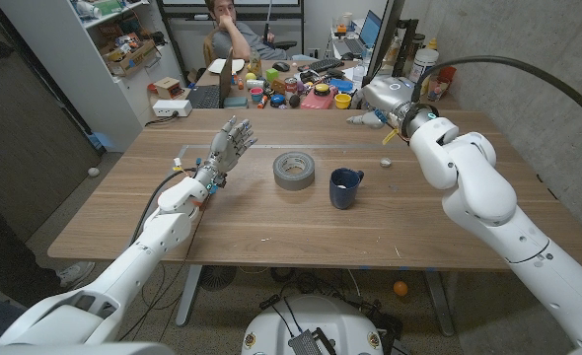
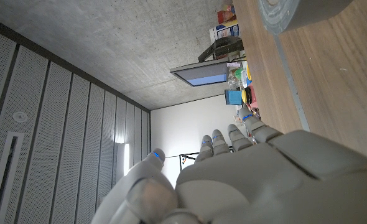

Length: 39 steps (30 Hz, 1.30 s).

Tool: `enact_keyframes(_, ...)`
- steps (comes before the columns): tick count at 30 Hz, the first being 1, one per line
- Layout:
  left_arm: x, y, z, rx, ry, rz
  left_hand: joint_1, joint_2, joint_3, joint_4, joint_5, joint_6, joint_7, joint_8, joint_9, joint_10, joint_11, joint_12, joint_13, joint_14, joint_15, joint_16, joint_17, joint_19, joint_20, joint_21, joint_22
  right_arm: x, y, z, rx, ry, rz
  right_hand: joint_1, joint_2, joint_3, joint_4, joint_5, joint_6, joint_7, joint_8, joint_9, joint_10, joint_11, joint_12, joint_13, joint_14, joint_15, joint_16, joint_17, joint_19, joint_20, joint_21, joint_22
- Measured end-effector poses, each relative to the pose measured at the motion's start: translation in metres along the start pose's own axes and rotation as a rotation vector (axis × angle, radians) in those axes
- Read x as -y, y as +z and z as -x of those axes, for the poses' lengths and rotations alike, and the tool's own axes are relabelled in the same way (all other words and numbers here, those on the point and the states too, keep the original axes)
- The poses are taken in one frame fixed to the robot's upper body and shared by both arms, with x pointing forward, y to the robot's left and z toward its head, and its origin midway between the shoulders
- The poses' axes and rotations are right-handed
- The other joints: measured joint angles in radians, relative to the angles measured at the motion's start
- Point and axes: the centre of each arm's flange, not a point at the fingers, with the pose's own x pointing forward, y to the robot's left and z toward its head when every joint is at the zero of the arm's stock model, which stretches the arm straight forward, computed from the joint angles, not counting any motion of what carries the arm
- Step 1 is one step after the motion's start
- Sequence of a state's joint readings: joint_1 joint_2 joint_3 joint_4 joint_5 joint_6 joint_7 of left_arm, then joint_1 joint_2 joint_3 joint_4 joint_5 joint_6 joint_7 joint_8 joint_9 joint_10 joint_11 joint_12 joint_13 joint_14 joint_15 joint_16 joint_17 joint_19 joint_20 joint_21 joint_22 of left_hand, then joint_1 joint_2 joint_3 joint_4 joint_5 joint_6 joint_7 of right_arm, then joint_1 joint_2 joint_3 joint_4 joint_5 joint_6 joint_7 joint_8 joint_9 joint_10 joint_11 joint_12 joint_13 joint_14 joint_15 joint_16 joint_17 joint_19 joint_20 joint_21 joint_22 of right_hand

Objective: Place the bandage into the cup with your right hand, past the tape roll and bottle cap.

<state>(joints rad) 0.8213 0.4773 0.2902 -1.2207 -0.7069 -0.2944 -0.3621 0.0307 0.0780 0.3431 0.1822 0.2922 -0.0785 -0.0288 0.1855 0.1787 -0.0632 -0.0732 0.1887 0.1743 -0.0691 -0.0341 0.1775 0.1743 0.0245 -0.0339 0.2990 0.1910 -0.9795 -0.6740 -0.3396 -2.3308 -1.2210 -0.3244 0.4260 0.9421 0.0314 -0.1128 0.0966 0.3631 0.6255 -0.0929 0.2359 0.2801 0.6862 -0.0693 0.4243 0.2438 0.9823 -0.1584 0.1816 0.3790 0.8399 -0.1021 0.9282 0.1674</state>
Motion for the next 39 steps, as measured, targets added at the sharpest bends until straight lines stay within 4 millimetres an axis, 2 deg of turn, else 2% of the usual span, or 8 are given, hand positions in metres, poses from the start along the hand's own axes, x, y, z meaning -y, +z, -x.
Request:
enact_keyframes(4,-0.002,0.002,0.002,0.001,-0.004,-0.005,0.0,0.0,0.0,0.0,0.0,0.0,0.0,0.0,0.0,0.0,0.0,0.0,0.0,0.0,0.0,0.0,0.0,0.0,0.0,0.0,0.0,0.001,-0.001,-0.001,-0.008,-0.012,-0.008,-0.013,0.001,-0.027,0.018,0.0,-0.038,-0.007,-0.02,-0.008,-0.059,-0.002,-0.053,-0.015,-0.094,0.031,0.0,-0.036,-0.07,0.013,-0.064,0.0)
enact_keyframes(10,-0.004,0.004,0.005,0.005,-0.009,-0.009,0.0,0.0,0.0,0.0,0.0,0.0,0.0,0.0,0.0,0.0,0.0,0.0,0.0,0.0,0.0,0.0,0.0,0.0,0.0,0.0,0.0,0.003,-0.004,0.0,-0.028,-0.044,-0.017,-0.069,0.041,-0.061,0.053,0.0,-0.116,-0.007,-0.041,-0.025,-0.151,0.004,-0.125,-0.032,-0.221,0.071,0.0,-0.078,-0.146,0.031,-0.145,0.0)
enact_keyframes(15,-0.006,0.005,0.009,0.004,-0.017,-0.012,0.0,0.0,0.0,0.0,0.0,0.0,0.0,0.0,0.0,0.0,0.0,0.0,0.0,0.0,0.0,0.0,0.0,0.0,0.0,0.0,0.0,0.005,-0.005,0.003,-0.044,-0.06,-0.028,-0.112,0.083,-0.069,0.061,-0.001,-0.183,0.0,-0.051,-0.042,-0.213,0.009,-0.169,-0.043,-0.309,0.091,0.0,-0.103,-0.213,0.088,-0.205,0.0)
enact_keyframes(19,-0.009,0.008,0.011,0.005,-0.027,-0.017,0.0,0.0,0.0,0.0,0.0,0.0,0.0,0.0,0.0,0.0,0.0,0.0,0.0,0.0,0.0,0.0,0.0,0.0,0.0,0.0,0.0,0.006,-0.006,0.006,-0.058,-0.068,-0.034,-0.143,0.114,-0.079,0.071,-0.009,-0.194,0.004,-0.051,-0.048,-0.227,0.013,-0.177,-0.044,-0.331,0.099,0.0,-0.114,-0.249,0.113,-0.232,0.002)
enact_keyframes(21,-0.012,0.01,0.012,0.006,-0.031,-0.021,0.0,0.0,0.0,0.0,0.0,0.0,0.0,0.0,0.0,0.0,0.0,0.0,0.0,0.0,0.0,0.0,0.0,0.0,0.0,0.0,0.0,0.006,-0.006,0.008,-0.068,-0.072,-0.043,-0.173,0.132,-0.083,0.075,-0.019,-0.203,0.009,-0.051,-0.052,-0.224,0.025,-0.177,-0.044,-0.343,0.098,0.0,-0.118,-0.264,0.129,-0.245,0.003)
enact_keyframes(24,-0.014,0.013,0.014,0.008,-0.038,-0.026,0.0,0.0,0.0,0.0,0.0,0.0,0.0,0.0,0.0,0.0,0.0,0.0,0.0,0.0,0.0,0.0,0.0,0.0,0.0,0.0,0.0,0.006,-0.007,0.009,-0.078,-0.076,-0.052,-0.212,0.158,-0.075,0.082,-0.027,-0.21,0.012,-0.051,-0.057,-0.22,0.039,-0.181,-0.047,-0.351,0.098,0.0,-0.122,-0.299,0.15,-0.267,0.003)
enact_keyframes(28,-0.02,0.017,0.017,0.007,-0.052,-0.034,0.0,0.0,0.0,0.0,0.0,0.0,0.0,0.0,0.0,0.0,0.0,0.0,0.0,0.0,0.0,0.0,0.0,0.0,0.0,0.0,0.0,0.005,-0.009,0.01,-0.094,-0.085,-0.071,-0.27,0.175,-0.062,0.09,-0.042,-0.21,0.012,-0.046,-0.063,-0.222,0.049,-0.185,-0.049,-0.38,0.1,0.0,-0.128,-0.352,0.192,-0.304,0.003)
enact_keyframes(39,-0.033,0.022,0.024,0.002,-0.071,-0.056,0.0,0.0,0.0,0.0,0.0,0.0,0.0,0.0,0.0,0.0,0.0,0.0,0.0,0.0,0.0,0.0,0.0,0.0,0.0,0.0,0.0,-0.007,-0.01,0.018,-0.127,-0.107,-0.124,-0.333,0.171,-0.047,0.091,-0.051,-0.202,0.02,-0.039,-0.066,-0.218,0.063,-0.185,-0.049,-0.395,0.103,0.007,-0.136,-0.386,0.226,-0.329,0.007)
